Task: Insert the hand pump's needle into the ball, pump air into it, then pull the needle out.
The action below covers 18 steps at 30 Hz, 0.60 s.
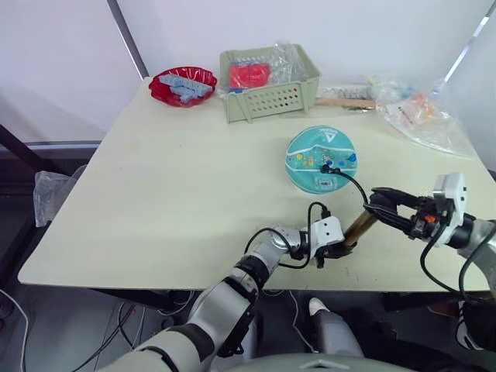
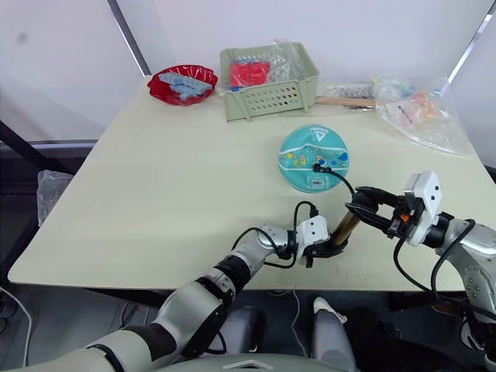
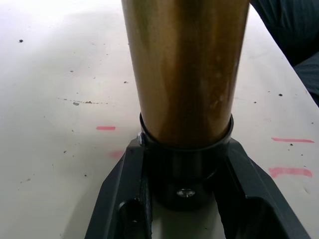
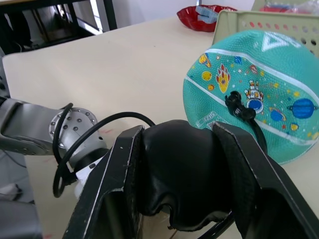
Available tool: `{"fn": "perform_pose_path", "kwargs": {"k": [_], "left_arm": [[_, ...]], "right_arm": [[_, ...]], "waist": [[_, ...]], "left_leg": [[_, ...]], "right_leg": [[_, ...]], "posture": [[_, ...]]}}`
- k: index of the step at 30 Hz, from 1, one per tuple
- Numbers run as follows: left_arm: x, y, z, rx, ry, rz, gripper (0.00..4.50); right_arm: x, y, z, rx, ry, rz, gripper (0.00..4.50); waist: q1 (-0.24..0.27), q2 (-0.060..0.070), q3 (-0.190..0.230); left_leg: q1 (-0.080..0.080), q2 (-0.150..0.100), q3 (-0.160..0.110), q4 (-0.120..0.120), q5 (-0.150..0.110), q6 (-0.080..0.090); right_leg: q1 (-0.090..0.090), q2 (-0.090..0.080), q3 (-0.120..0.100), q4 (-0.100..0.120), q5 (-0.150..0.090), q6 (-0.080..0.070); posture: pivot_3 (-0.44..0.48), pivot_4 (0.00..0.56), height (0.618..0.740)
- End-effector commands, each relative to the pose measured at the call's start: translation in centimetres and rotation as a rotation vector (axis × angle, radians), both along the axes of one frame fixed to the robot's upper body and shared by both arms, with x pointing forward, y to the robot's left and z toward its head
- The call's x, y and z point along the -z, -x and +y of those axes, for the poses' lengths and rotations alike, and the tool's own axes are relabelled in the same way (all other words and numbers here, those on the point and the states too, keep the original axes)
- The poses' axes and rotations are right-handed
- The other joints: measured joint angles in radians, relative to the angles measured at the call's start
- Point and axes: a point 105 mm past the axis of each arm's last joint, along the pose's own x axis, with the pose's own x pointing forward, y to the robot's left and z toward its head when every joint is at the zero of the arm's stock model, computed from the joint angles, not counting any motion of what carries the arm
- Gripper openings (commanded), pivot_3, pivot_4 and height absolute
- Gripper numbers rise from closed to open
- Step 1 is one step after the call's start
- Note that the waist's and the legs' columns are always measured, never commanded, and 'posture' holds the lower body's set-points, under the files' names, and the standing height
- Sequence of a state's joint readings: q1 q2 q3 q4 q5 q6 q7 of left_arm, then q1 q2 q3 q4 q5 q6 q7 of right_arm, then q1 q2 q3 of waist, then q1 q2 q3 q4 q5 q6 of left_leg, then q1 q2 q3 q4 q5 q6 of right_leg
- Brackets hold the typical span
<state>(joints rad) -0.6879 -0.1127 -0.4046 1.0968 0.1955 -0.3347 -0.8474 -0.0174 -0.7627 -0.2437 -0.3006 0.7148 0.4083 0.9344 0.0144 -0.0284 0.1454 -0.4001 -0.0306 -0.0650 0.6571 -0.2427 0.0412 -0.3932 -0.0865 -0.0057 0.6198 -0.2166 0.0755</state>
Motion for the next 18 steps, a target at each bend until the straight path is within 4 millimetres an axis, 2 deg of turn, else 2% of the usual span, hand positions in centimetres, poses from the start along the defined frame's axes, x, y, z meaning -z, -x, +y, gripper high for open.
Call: {"fn": "perform_pose_path", "kwargs": {"k": [1,9,18], "left_arm": [[5.4,1.6,3.9,-0.046,-0.206,0.141,1.19],[5.3,1.7,3.8,-0.036,-0.199,0.135,1.19],[5.3,1.8,3.7,-0.03,-0.194,0.142,1.19]], "right_arm": [[-5.3,0.4,-0.7,-0.022,-0.047,-0.132,1.68],[-10.4,1.6,-1.5,-0.068,-0.103,-0.218,1.68],[-14.4,2.0,-2.4,-0.058,-0.096,-0.252,1.68]], "waist": [[0.0,0.002,0.002],[0.0,0.004,0.006],[0.001,0.006,0.008]], "left_leg": [[0.0,0.0,0.0,0.0,0.0,0.0],[-0.001,-0.001,0.001,0.0,0.0,0.0],[-0.002,-0.001,0.001,0.0,0.0,0.0]], "right_leg": [[0.0,0.0,0.0,0.0,0.0,0.0],[-0.001,0.0,0.0,0.0,0.002,0.003],[-0.002,0.0,0.0,0.0,0.002,0.003]], "posture": [[0.0,0.15,0.737],[0.0,0.15,0.737],[0.0,0.15,0.737]]}}
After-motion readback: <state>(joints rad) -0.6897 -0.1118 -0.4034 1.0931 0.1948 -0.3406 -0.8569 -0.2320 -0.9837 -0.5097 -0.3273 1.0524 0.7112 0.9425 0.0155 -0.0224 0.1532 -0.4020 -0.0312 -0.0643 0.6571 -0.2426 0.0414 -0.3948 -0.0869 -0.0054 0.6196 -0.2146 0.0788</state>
